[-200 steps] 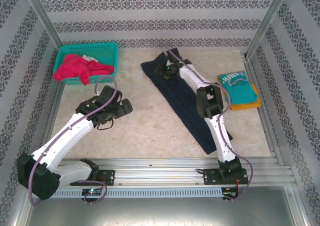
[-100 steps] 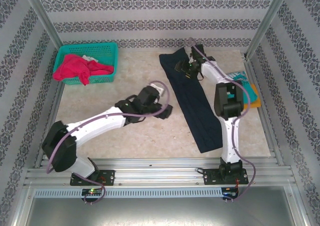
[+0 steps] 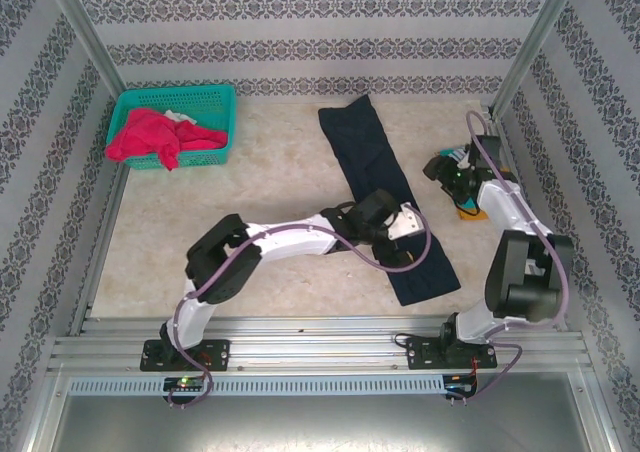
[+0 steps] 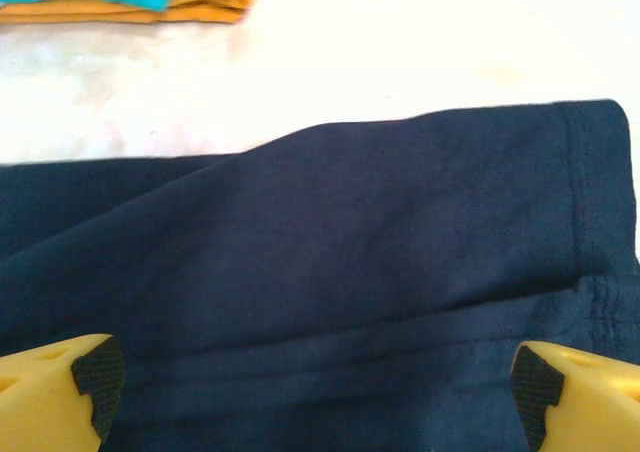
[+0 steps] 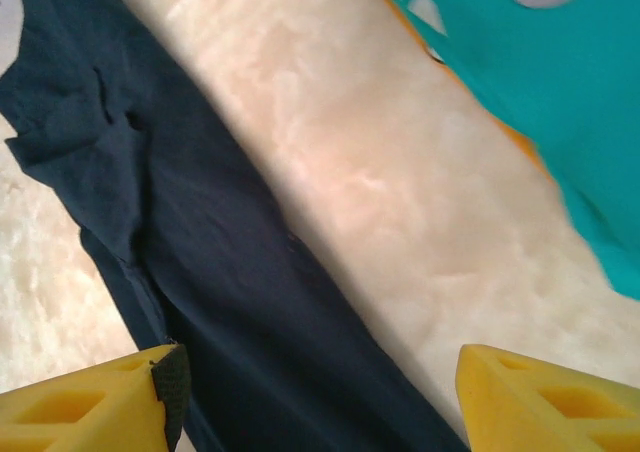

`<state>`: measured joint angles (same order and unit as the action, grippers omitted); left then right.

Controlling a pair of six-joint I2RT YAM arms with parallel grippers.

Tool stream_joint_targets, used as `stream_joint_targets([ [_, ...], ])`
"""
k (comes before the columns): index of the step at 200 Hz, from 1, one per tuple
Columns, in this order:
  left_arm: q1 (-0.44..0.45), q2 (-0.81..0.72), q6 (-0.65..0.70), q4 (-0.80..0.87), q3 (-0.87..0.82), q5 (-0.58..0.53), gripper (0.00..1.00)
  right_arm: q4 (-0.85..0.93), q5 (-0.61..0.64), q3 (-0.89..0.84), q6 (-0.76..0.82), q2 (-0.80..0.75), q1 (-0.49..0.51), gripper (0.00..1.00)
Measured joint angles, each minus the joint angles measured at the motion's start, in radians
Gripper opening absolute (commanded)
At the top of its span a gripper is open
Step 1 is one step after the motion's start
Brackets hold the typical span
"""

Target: Fold and stack the t-shirts

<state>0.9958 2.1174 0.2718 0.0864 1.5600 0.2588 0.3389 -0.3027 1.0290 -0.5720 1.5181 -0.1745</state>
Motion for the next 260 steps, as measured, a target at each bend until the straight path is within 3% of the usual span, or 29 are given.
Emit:
stream_joint_targets([
  [36,0.019,0.117,0.040,0.028,0.069,0.056,1.00,0.042,0.001,-0.053,0.035,-0.114,-0.078,0.71],
  [72,0.017,0.166,0.051,0.039,0.072,0.063,1.00,0.052,0.002,-0.053,0.058,-0.143,-0.083,0.72],
  [116,-0.010,0.017,0.040,-0.037,-0.177,0.051,1.00,0.059,0.001,-0.056,0.084,-0.143,-0.068,0.73],
  [162,-0.090,-0.155,0.030,-0.065,-0.421,0.050,1.00,0.121,0.022,-0.050,0.184,-0.143,0.051,0.75],
  [260,-0.163,-0.343,-0.046,-0.081,-0.615,0.002,1.00,0.153,0.055,-0.042,0.388,-0.117,0.382,0.85],
])
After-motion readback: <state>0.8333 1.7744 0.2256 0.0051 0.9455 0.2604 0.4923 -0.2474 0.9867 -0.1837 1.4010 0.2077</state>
